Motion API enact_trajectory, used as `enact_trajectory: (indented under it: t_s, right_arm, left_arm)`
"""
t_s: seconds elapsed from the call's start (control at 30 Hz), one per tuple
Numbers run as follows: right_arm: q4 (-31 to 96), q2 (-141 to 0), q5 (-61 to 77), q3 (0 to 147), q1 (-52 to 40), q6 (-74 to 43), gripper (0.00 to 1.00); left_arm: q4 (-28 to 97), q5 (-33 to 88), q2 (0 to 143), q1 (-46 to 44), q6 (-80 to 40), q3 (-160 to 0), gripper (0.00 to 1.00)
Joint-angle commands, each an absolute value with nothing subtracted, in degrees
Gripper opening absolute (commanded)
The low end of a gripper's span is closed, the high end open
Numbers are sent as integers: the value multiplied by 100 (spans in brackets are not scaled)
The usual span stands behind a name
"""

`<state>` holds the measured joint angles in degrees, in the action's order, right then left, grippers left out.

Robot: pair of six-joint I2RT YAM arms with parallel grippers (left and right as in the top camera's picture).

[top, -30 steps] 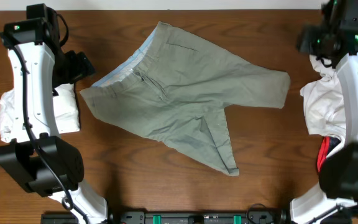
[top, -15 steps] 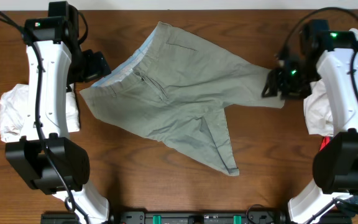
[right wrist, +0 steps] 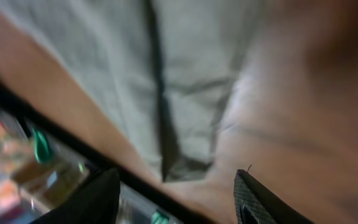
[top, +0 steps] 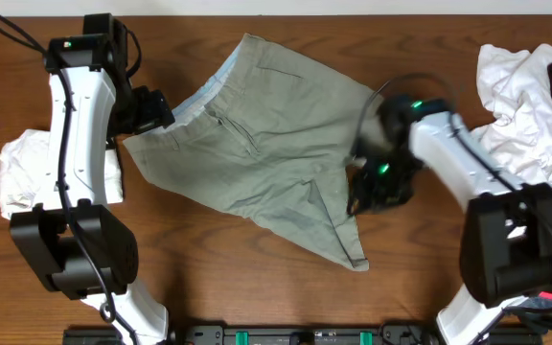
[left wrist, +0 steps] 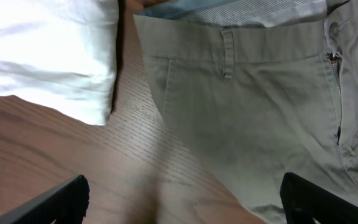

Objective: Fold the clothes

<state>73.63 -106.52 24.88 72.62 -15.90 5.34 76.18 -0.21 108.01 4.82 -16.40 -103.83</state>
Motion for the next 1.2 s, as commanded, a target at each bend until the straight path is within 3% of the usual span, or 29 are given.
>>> enact_trajectory:
  t_s: [0.0,0.23,0.67,0.7,0.73,0.8,0.83,0.93,1.07,1.17]
  right_arm:
    - [7478,-10560,2683,7067,-2069,784,57]
    - [7553,-10560,2613,6696,-2613,934,68]
    - [5513,-10560,2571,5439,-3076,558,66]
    - [5478,-10560,2574,5398,-3094,554,62]
    - [5483,-10560,2574,5387,-3105,554,52]
    - [5546,-10558,2626,5417,-3105,513,11]
    - [5649,-10551,2746,5463,-3100,517,4]
    - [6222,-10444,3173,5736,-3055,777,1]
    - [7887,-9953,3868,6646,-2930,1964,1]
    - [8506,-9454,3763,7658,-2620,2062,1]
  left_arm:
    - [7612,-45,10836,499,-1546,-10359,98]
    - [7618,-45,10833,502,-1546,-10359,98]
    - [7623,-43,10836,502,-1546,-10359,98]
    - [7620,-43,10833,502,-1546,-10359,98]
    - [7620,-43,10833,502,-1546,-10359,98]
    - [7618,-43,10836,499,-1546,-10359,98]
    - [7616,-45,10836,502,-1546,-10359,98]
    - [7618,-43,10836,502,-1546,-10359,98]
    - [7618,-45,10833,502,-1546,-10359,98]
    - [7599,-45,10833,502,-1546,-10359,98]
